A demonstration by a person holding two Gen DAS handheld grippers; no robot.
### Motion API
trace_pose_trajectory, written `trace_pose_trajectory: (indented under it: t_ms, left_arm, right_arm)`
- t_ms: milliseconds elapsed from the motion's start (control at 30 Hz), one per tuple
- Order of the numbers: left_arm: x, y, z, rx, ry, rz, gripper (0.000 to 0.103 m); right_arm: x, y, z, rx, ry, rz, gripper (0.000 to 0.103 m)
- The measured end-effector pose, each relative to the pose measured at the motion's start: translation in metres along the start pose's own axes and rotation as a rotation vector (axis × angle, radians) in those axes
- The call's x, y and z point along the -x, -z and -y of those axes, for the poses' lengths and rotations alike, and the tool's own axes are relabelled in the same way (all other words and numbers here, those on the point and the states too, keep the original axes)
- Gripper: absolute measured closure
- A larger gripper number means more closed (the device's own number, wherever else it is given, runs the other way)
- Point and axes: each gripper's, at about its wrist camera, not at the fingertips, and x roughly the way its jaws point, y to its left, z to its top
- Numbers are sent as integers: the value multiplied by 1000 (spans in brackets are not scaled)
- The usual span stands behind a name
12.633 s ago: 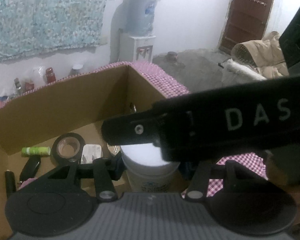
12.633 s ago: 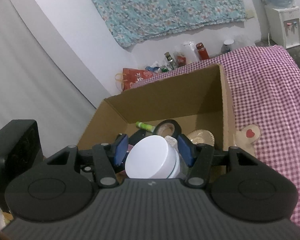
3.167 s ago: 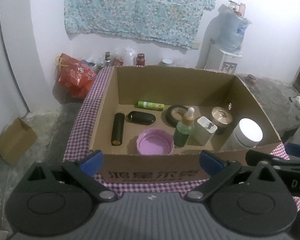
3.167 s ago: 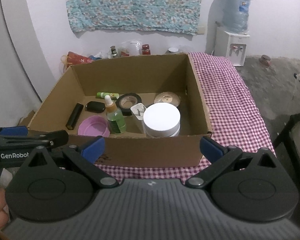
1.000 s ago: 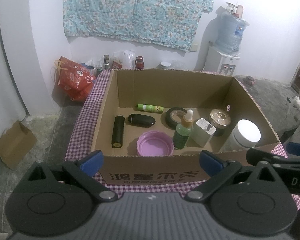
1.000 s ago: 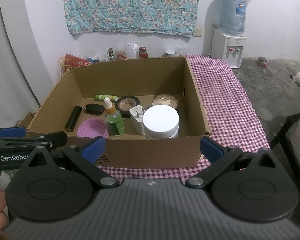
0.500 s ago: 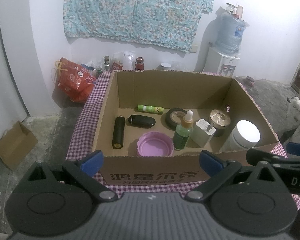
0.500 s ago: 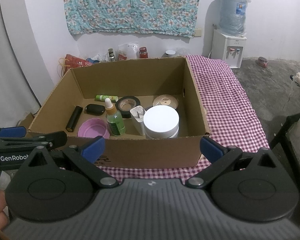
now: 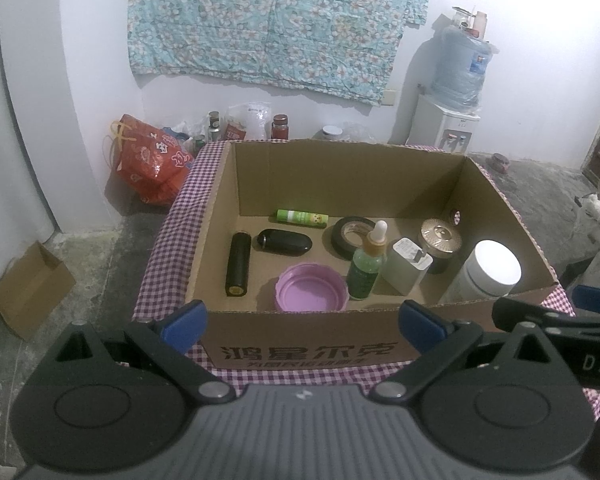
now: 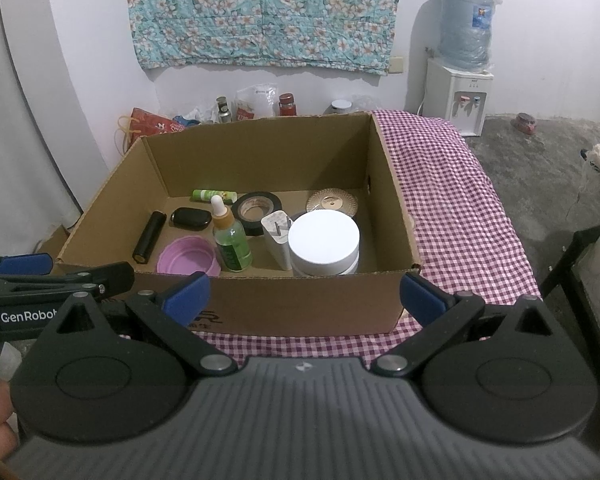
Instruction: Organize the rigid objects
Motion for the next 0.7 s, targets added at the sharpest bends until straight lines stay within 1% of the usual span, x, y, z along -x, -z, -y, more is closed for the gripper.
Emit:
trace_pose_trajectory:
  t_ms: [700]
  left_arm:
    - [0, 0, 0, 0, 0, 1, 1]
  right_arm:
    - [1, 1, -1, -1, -1, 1, 2]
